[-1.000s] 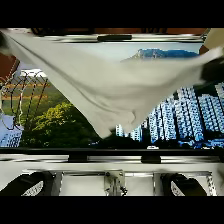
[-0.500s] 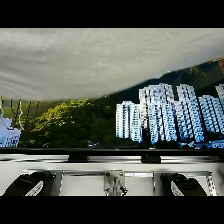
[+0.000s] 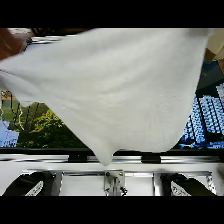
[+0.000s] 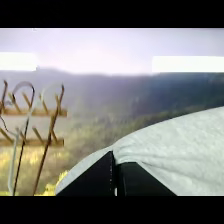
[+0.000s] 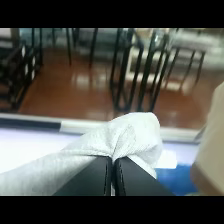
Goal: Fold the shirts.
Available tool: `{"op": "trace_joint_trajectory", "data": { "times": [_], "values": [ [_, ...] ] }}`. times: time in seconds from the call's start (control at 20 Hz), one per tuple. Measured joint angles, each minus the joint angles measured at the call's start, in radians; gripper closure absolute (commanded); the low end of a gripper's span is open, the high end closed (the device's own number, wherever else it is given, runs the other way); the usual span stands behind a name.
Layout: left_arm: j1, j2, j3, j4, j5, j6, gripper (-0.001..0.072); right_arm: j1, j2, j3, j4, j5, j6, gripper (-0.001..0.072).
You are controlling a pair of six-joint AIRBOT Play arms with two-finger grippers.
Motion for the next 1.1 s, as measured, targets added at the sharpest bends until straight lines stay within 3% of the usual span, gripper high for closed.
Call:
{"op": "trace_joint_trajectory", "data": {
  "times": [0.25, 0.45, 0.5, 0.55, 0.6, 0.65, 0.8, 0.95, 1.1],
  "values": [
    [0.0, -0.093, -0.325, -0.011, 0.218, -0.101, 0.0676, 0.0, -0.332, 0.0, 0.118, -0.122, 0.092, 0.0628],
    [-0.002, -0.217, -0.437, -0.066, 0.362, -0.156, 0.0676, 0.0, -0.533, 0.0, 0.28, -0.288, 0.212, 0.0628],
    [-0.004, -0.248, -0.449, -0.085, 0.391, -0.164, 0.0676, 0.0, -0.568, 0.0, 0.336, -0.311, 0.235, 0.0586],
    [-0.006, -0.271, -0.458, -0.099, 0.412, -0.167, 0.0676, 0.0, -0.591, 0.0, 0.384, -0.317, 0.252, 0.0313],
    [-0.01, -0.289, -0.464, -0.112, 0.424, -0.17, 0.0676, -0.002, -0.605, 0.0, 0.423, -0.305, 0.26, 0.0109],
    [-0.012, -0.3, -0.468, -0.122, 0.436, -0.17, 0.0676, -0.004, -0.607, 0.0, 0.454, -0.278, 0.262, 0.0109],
    [-0.017, -0.309, -0.462, -0.137, 0.437, -0.114, 0.0675, -0.026, -0.553, 0.001, 0.506, -0.042, 0.18, 0.011],
    [-0.018, -0.307, -0.435, -0.146, 0.375, -0.007, 0.0675, -0.035, -0.455, -0.023, 0.523, 0.365, 0.092, 0.0109],
    [-0.018, -0.307, -0.421, -0.149, 0.316, 0.061, 0.0675, 0.015, -0.299, -0.22, 0.541, 0.636, 0.061, 0.0081]
  ]
}}
